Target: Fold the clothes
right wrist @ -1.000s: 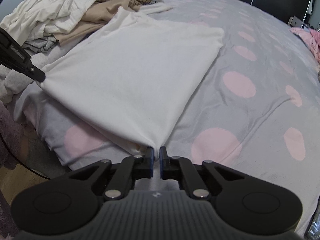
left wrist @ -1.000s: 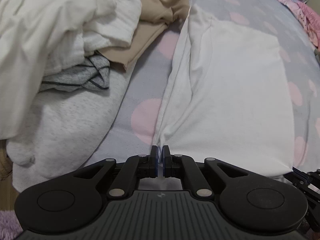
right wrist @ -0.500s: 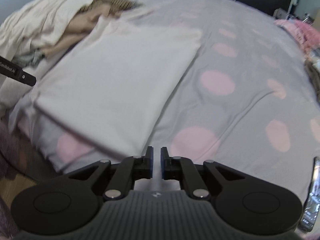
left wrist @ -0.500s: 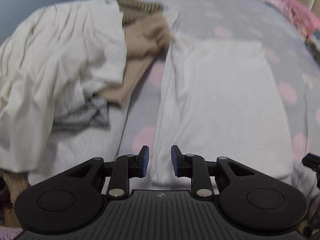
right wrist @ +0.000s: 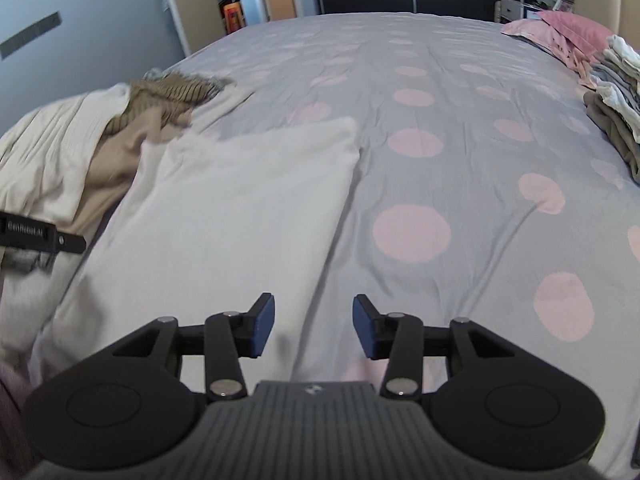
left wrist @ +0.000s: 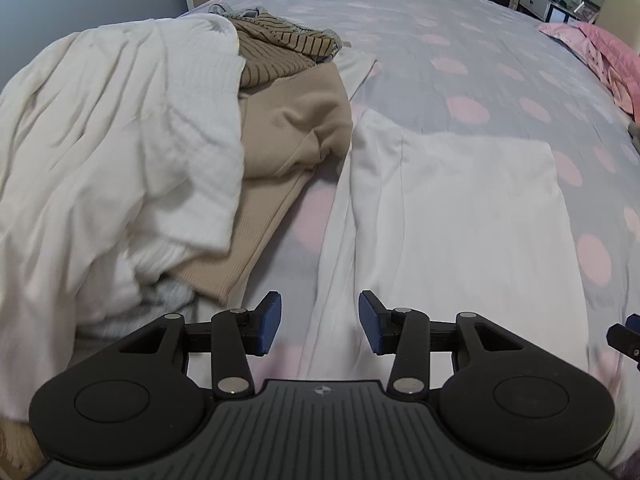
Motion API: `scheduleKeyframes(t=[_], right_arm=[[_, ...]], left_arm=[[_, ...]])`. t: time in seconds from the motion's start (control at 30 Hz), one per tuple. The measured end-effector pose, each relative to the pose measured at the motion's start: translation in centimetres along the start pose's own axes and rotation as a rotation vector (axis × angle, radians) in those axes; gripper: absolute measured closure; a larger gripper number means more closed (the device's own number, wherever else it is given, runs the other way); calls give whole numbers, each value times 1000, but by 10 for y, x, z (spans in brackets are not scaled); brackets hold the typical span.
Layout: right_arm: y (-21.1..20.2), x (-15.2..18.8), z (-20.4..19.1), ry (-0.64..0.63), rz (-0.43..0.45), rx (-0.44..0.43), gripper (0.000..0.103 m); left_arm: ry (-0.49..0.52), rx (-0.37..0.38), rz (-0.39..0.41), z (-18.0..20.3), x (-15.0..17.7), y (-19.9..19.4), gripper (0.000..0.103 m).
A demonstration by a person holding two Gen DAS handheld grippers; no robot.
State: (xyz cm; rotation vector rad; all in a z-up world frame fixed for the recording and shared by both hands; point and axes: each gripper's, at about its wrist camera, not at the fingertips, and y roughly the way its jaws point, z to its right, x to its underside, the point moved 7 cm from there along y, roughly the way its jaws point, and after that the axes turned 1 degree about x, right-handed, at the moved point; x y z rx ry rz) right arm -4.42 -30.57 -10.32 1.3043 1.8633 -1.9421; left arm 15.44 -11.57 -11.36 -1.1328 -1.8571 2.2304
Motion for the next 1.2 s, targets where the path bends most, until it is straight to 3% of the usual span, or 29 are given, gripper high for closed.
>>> scheduleKeyframes(t=[0.3, 0.47, 0.9, 1.2], right_arm=[[41, -35, 7, 114, 13, -27, 51], [61, -35, 16, 154, -14, -48, 50], [89, -26, 7, 191, -98, -113, 42], [97, -24, 11, 237, -112, -141, 36]], left_arm=[[-23, 40, 62, 9, -18, 30, 62], [-64, 26, 0, 5, -18, 50, 61], [-200, 64, -66, -12, -19, 80, 33], [-275, 78, -92, -14, -18, 89, 22]])
